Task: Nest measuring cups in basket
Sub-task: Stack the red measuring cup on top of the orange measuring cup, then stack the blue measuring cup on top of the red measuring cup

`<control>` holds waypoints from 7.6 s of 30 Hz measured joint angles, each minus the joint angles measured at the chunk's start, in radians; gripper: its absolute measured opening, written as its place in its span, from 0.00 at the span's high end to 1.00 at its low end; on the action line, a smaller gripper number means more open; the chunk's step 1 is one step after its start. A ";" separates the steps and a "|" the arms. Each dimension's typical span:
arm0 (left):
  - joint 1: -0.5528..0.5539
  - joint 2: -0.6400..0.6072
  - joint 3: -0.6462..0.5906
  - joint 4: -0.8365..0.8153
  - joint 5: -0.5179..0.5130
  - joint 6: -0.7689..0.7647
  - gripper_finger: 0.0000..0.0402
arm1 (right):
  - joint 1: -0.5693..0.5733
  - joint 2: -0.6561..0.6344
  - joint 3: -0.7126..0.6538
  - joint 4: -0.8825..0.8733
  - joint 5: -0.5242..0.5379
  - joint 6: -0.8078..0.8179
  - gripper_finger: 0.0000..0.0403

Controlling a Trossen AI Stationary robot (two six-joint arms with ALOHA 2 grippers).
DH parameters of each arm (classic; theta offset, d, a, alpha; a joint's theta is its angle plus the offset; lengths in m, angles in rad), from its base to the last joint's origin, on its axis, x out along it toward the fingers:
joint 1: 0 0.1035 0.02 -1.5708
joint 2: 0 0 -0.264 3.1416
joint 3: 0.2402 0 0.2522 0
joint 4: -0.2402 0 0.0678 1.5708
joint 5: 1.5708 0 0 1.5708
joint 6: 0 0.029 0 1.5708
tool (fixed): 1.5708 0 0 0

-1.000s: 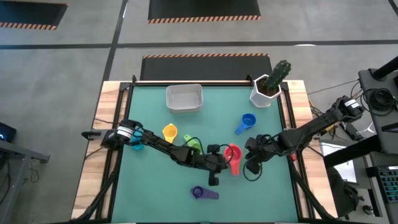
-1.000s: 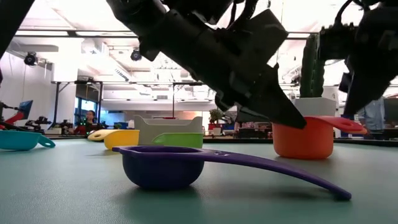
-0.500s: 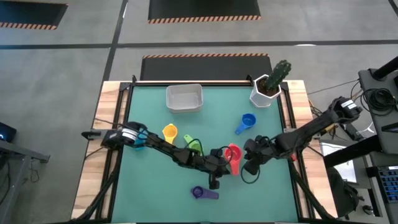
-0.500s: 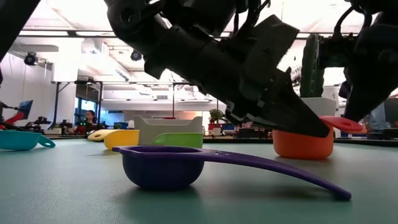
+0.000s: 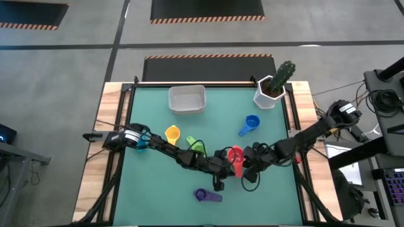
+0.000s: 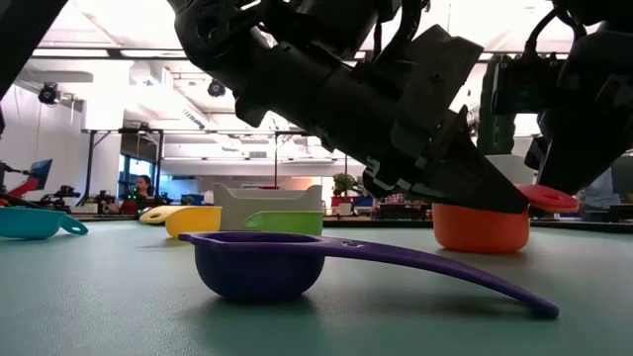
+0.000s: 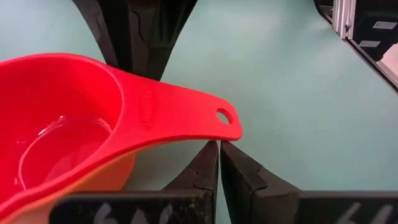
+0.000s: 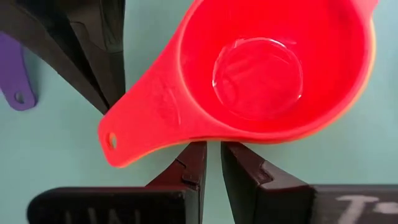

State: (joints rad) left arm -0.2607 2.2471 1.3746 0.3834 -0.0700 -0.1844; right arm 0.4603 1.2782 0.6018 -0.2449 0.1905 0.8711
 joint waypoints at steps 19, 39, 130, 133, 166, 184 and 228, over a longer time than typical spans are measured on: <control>0.001 -0.035 -0.003 -0.063 -0.002 0.009 1.00 | 0.000 -0.044 0.000 -0.134 -0.063 0.024 0.91; -0.031 -0.806 -0.433 -0.316 -0.262 0.281 1.00 | -0.012 -0.323 0.000 -0.221 0.120 -0.008 0.91; -0.030 -1.390 -0.799 -0.317 -0.575 0.303 1.00 | -0.637 0.066 0.199 -0.601 0.081 -1.160 0.69; -0.030 -1.390 -0.799 -0.317 -0.575 0.303 1.00 | -0.637 0.075 0.198 -0.598 0.081 -1.160 0.75; -0.030 -1.390 -0.799 -0.311 -0.575 0.306 1.00 | -0.600 -0.034 0.444 -0.707 -0.076 -1.166 0.98; -0.030 -1.390 -0.799 -0.306 -0.575 0.307 1.00 | -0.162 -0.023 0.547 -0.779 -0.179 -1.755 0.98; -0.030 -1.390 -0.799 -0.287 -0.575 0.307 1.00 | -0.092 0.001 0.333 -0.504 -0.014 -1.628 0.98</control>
State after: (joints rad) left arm -0.2912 0.8570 0.5755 0.0967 -0.6450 0.1226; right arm 0.3687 1.2797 0.9348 -0.7490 0.1764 -0.7570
